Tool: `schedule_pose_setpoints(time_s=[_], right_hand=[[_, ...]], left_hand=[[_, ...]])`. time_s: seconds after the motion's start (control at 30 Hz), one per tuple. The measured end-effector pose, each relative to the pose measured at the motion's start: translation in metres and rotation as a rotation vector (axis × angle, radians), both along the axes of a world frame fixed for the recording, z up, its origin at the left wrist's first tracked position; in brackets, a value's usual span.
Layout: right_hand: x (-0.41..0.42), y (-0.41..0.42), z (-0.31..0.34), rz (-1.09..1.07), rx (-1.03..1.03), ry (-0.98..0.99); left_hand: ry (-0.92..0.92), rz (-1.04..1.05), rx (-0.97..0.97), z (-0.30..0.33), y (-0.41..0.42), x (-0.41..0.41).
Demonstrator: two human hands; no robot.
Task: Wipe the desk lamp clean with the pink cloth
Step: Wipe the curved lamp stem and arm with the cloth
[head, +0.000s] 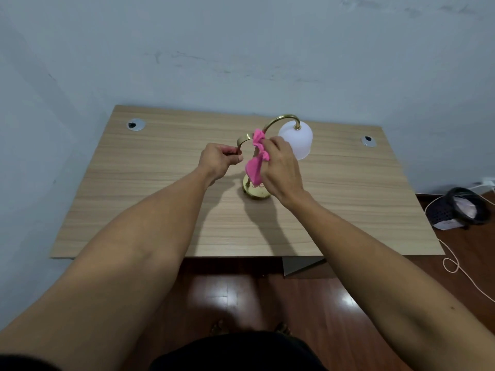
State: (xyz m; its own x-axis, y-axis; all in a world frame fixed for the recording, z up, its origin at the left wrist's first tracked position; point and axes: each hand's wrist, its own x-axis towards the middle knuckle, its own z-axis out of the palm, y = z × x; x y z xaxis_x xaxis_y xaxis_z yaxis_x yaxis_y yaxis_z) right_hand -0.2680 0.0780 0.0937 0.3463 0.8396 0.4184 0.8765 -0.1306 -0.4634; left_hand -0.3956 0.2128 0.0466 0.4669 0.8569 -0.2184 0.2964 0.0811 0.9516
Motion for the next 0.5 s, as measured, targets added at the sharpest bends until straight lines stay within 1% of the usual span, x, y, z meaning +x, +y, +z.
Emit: schedule_pose_setpoints(time_s=[0.07,0.1,0.13,0.2,0.33,0.43,0.5], right_hand=[[0.002,-0.006,0.005,-0.097,0.085,0.183],[0.002,-0.008,0.008,-0.110,0.137,0.219],[0.000,-0.010,0.011,-0.090,0.179,0.212],[-0.003,-0.005,0.018,0.022,0.202,0.125],[-0.009,0.017,0.000,0.220,0.056,-0.207],[-0.011,0.023,-0.011,0.317,-0.033,-0.319],[-0.007,0.018,-0.012,0.406,-0.044,-0.428]], left_hand=[[0.018,-0.008,0.002,0.000,0.001,0.000],[0.029,-0.013,0.011,0.000,0.001,0.000],[0.040,-0.015,0.019,0.000,0.002,0.000],[0.058,-0.018,0.024,0.000,0.002,0.000],[0.055,-0.032,0.051,0.002,0.001,0.000],[0.076,-0.050,0.096,0.003,-0.001,-0.001],[0.088,-0.040,0.125,0.003,0.000,-0.002]])
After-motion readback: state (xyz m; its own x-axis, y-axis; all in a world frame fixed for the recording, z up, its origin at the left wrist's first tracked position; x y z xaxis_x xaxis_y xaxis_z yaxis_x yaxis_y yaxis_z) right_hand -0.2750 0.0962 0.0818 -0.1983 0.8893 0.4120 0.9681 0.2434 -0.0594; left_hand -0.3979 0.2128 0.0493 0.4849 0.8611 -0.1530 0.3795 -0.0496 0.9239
